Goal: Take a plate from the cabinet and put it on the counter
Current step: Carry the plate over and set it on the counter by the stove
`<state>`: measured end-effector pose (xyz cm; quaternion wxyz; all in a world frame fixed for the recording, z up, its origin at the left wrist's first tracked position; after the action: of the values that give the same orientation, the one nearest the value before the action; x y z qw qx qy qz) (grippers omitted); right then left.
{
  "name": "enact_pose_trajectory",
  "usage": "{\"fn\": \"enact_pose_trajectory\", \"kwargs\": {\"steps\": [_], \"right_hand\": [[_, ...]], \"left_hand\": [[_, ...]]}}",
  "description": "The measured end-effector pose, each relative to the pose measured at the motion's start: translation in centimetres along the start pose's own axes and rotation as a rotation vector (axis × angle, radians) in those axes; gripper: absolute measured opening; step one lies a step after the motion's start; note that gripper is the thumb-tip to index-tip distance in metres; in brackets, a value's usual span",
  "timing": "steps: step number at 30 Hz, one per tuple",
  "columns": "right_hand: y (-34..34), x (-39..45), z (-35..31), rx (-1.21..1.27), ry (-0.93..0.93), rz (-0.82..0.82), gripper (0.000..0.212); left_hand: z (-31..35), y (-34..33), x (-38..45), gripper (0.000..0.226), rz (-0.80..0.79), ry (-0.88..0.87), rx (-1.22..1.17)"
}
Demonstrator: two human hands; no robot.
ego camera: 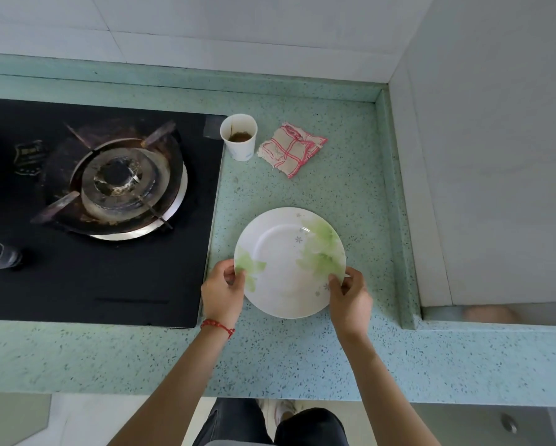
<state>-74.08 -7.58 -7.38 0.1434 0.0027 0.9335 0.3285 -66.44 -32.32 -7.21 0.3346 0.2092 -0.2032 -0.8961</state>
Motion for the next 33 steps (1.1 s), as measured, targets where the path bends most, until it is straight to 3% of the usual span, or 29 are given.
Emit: {"fn": "enact_pose_trajectory", "kwargs": {"steps": [12, 33], "right_hand": [[0.2, 0.7, 0.5, -0.131, -0.045, 0.012, 0.023], [-0.1, 1.9, 0.0, -0.08, -0.03, 0.036, 0.025]], "left_hand": [[0.2, 0.2, 0.5, 0.014, 0.047, -0.056, 0.063], [0.7, -0.5, 1.6, 0.011, 0.001, -0.046, 0.064]]}}
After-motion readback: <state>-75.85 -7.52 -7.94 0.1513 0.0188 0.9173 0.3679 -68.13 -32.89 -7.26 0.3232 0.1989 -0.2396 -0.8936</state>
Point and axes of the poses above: each hand's wrist, its own x-axis towards the middle knuckle, its own y-axis out of the back of the hand, z = x × y, the point moved 8 cm from there along x, towards the middle knuckle, and after that the axes turned 1 degree about -z, right-handed, at the moved point
